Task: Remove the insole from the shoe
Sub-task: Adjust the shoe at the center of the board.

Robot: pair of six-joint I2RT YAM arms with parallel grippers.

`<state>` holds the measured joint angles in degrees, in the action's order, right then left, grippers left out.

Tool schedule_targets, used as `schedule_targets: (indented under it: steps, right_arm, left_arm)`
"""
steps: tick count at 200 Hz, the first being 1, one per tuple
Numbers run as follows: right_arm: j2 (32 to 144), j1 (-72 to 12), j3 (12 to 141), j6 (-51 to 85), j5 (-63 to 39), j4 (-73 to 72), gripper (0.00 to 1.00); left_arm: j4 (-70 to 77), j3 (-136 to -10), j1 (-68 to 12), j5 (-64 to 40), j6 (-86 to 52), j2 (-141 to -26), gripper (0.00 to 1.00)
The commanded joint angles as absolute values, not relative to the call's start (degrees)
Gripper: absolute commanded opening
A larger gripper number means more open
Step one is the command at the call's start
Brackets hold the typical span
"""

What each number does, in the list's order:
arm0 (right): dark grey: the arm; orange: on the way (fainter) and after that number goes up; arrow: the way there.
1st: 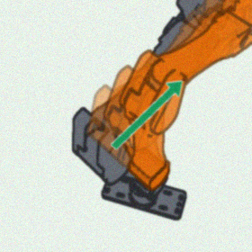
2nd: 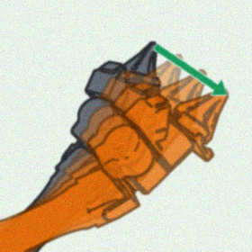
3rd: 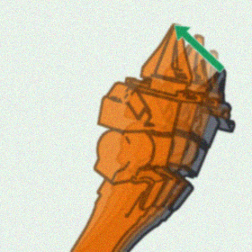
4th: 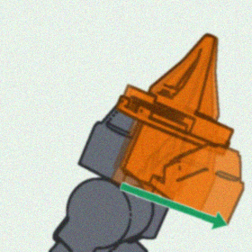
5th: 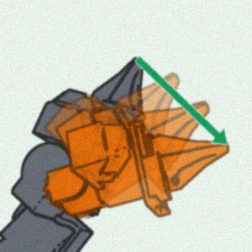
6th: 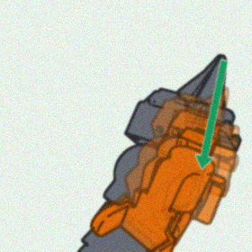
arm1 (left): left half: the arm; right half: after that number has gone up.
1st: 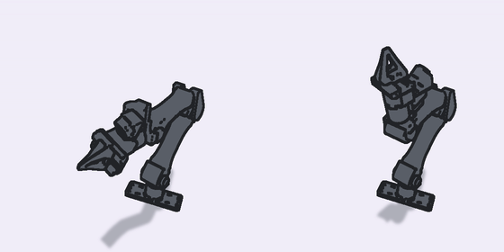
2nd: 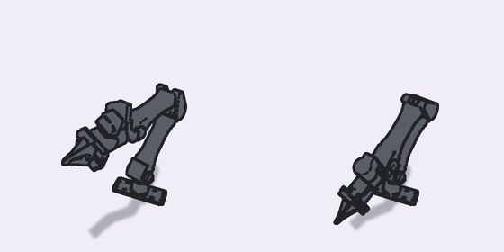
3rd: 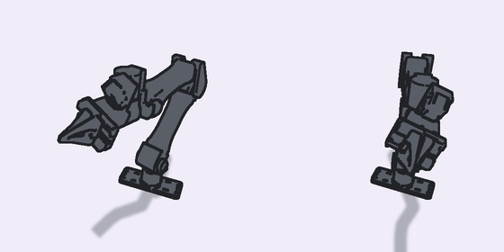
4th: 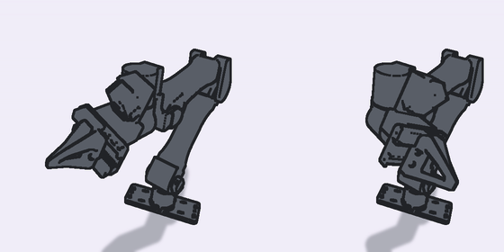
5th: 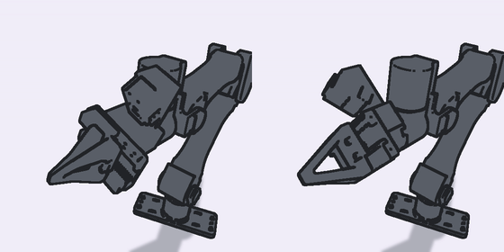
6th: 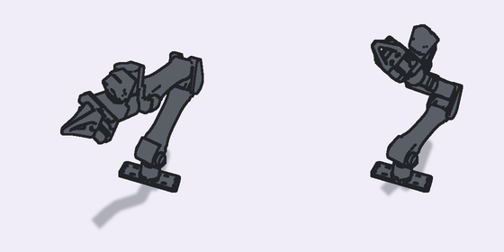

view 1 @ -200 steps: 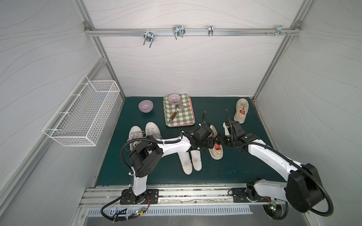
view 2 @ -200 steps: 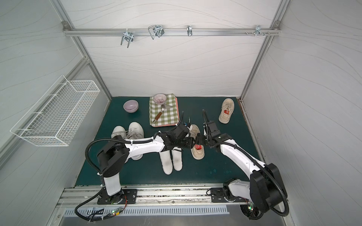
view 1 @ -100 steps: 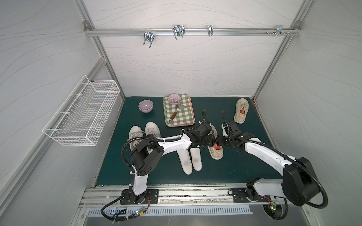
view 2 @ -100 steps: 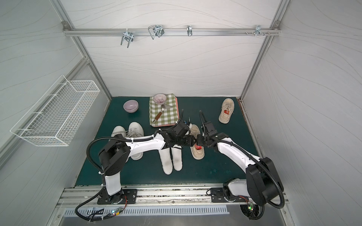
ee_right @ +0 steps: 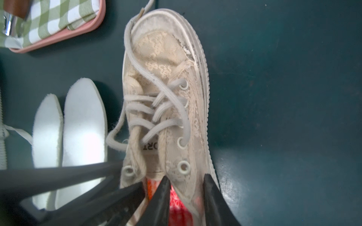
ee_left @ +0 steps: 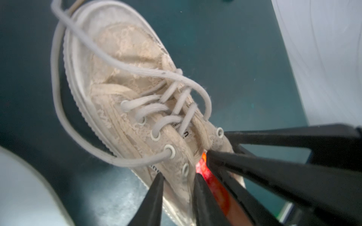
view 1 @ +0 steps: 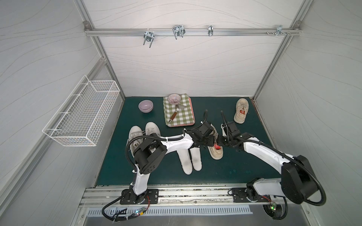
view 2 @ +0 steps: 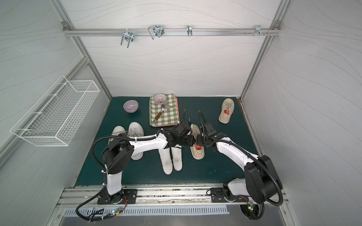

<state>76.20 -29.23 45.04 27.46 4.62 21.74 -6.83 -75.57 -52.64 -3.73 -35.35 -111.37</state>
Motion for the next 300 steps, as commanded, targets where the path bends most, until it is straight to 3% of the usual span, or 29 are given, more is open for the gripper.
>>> schedule_targets:
  steps: [1,49,95,132,157,231,300]
  right_arm:
    - [76.22,-29.44,45.88,27.44,6.46,21.33,0.19]
    - [75.37,-28.37,45.93,28.78,10.31,24.16,0.01]
    - [72.44,-16.62,40.95,32.36,5.3,24.4,0.0]
    - [72.3,-20.72,41.2,30.44,7.27,23.16,0.0]
    - [73.24,-26.38,43.74,28.13,9.03,23.12,0.09]
    - [74.41,-30.62,43.33,24.32,-0.26,20.58,0.56]
    - [82.06,-31.73,45.4,25.85,2.8,20.57,0.67]
  left_arm:
    - [-6.27,-76.58,-52.83,-0.82,-35.07,-110.65,0.2]
    - [-5.08,-72.82,-52.27,1.42,-35.56,-107.84,0.0]
    - [1.5,-60.92,-47.0,1.77,-40.33,-101.55,0.0]
    - [5.11,-60.4,-46.25,-2.14,-41.52,-102.14,0.0]
    - [5.86,-63.2,-48.11,-4.63,-40.73,-104.07,0.0]
    - [7.33,-63.98,-50.27,-6.94,-41.33,-104.99,0.0]
    - [6.72,-63.89,-50.32,-6.24,-40.52,-104.85,0.01]
